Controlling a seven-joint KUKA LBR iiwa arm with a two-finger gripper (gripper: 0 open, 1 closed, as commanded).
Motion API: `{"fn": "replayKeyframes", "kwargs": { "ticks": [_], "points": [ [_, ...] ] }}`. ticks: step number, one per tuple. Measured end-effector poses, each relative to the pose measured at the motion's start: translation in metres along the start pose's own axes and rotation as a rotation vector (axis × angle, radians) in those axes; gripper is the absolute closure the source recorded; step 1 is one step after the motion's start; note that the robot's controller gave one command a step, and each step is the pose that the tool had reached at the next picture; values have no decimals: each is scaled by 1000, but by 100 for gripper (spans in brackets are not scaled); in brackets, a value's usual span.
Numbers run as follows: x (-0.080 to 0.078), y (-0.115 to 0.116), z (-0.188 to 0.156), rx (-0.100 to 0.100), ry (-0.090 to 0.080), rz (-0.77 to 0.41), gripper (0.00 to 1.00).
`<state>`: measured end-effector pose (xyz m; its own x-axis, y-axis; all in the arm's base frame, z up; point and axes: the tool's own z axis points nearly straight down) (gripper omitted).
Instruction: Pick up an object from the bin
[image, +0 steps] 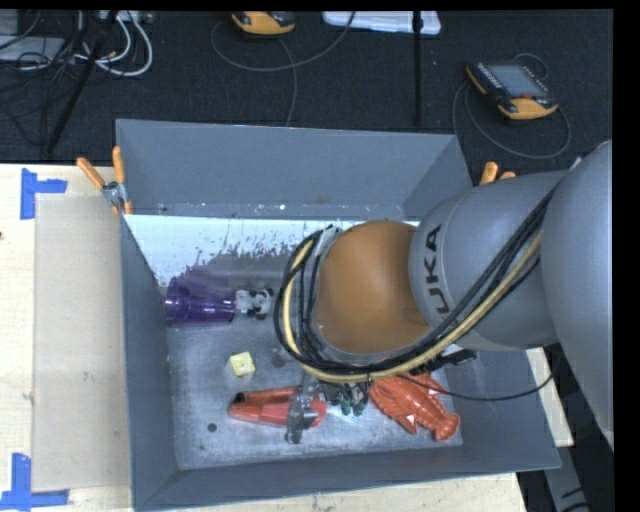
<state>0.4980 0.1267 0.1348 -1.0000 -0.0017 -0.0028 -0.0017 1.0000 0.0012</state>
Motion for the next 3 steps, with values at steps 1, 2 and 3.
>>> {"fn": "replayKeyframes", "kwargs": {
  "ticks": [1,2,3],
  "points": [
    [-4,-2,23,3,10,9,0],
    [2,-17,12,2,6,48,0],
    [-1,-10,56,1,3,118,0]
  ]
}}
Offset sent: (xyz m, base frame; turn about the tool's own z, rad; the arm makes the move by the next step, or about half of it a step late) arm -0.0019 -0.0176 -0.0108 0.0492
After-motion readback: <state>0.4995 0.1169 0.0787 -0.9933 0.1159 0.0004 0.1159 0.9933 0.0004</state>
